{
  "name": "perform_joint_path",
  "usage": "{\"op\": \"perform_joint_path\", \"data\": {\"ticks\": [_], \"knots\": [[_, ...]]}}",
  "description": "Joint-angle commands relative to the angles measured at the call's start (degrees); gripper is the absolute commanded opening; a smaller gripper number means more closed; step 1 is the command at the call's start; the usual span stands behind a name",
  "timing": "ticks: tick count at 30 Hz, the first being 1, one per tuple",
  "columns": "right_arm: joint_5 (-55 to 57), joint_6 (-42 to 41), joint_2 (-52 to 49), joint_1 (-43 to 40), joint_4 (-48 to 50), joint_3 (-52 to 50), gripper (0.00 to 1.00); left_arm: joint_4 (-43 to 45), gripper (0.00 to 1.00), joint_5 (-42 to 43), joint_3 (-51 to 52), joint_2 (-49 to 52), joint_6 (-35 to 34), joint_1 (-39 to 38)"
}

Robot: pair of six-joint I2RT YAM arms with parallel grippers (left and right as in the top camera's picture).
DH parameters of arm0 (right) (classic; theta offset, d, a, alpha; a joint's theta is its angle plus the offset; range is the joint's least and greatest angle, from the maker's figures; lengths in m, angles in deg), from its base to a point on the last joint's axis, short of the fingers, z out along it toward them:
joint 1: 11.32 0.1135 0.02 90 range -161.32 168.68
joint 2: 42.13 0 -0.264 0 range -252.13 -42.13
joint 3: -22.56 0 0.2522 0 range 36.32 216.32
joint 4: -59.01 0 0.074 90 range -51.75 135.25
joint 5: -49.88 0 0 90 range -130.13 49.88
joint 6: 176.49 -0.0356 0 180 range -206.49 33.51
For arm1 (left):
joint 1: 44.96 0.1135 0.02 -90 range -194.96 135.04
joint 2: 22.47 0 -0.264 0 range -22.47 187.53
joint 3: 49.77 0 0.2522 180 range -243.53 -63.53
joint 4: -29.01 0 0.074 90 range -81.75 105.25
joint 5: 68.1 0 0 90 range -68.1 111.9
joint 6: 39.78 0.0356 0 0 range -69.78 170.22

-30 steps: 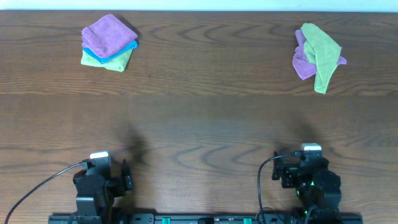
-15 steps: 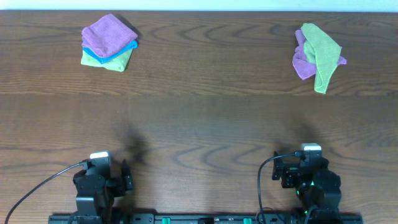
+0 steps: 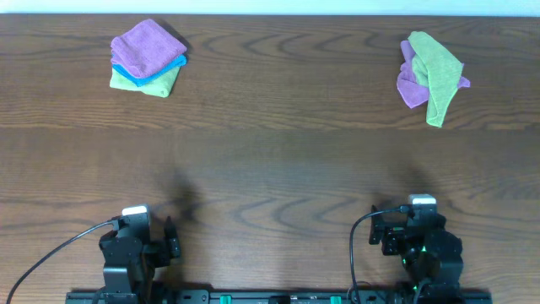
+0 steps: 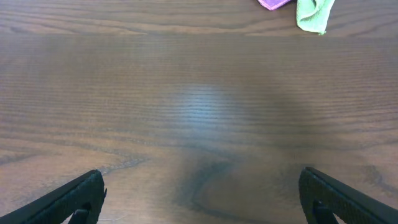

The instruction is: Fold the cloth

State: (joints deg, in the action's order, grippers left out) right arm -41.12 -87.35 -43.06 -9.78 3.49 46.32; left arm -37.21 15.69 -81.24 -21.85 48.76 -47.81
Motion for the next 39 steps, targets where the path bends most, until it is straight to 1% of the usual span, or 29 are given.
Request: {"op": "perform_joint_path", "data": {"ticks": [1,8,10,12,14,17,18,19,25,31,33,36,39], "knots": [[0.76,-0.81,0.61,0.46,-0.04,-0.83,0.99,-3.45,0.95,-1.68,0.66,-0.42,1.27,-0.22],[0.7,-0.83,0.28,0.24,-0.22,-0.81,0.99,-3.45,0.95,-1.68,0.66,-0.42,1.27,-0.22],[-0.76,-1.33,-0.74,-0.33,0.85,-0.55,0.99,-3.45,0.95,-1.68,0.66,-0.42,1.27,-0.22],[-0.7,-5.22,-3.65,-1.88,1.44,1.62,0.99,-3.45,0.95,-1.68,0.66,-0.42,1.27,-0.22],[-0.04,-9.14,-10.64,-4.33,1.55,6.97,0.99,-3.45,0.95,-1.68,0.66,-0.42,1.27,-0.22],[-0.09,-10.71,-24.13,-8.35,1.46,17.7,0.99,-3.45,0.95,-1.68,0.66,-0.42,1.27,-0.22],[-0.09,-10.93,-27.5,-8.96,1.44,20.39,0.99,-3.45,0.95,-1.68,0.66,-0.42,1.27,-0.22],[-0.09,-10.91,-33.09,-9.57,1.07,25.07,0.99,-3.45,0.95,-1.68,0.66,-0.42,1.27,-0.22],[-0.04,-10.91,-53.05,-11.28,-3.48,43.23,0.99,-3.48,0.95,-1.68,0.66,-0.42,1.27,-0.22],[0.13,-10.36,-77.48,-14.91,-9.03,64.3,0.99,-3.45,0.96,-1.68,0.66,-0.42,1.27,-0.22],[0.13,-8.74,-86.75,-16.04,-8.76,71.28,0.99,-3.48,0.95,-1.68,0.66,-0.42,1.27,-0.22],[0.13,-6.14,-96.35,-16.85,-7.04,78.23,0.99,-3.45,0.95,-1.68,0.66,-0.42,1.27,-0.22],[0.11,-5.68,-104.08,-17.18,-2.86,82.55,0.99,-3.48,0.95,-1.68,0.66,-0.42,1.27,-0.22]]}}
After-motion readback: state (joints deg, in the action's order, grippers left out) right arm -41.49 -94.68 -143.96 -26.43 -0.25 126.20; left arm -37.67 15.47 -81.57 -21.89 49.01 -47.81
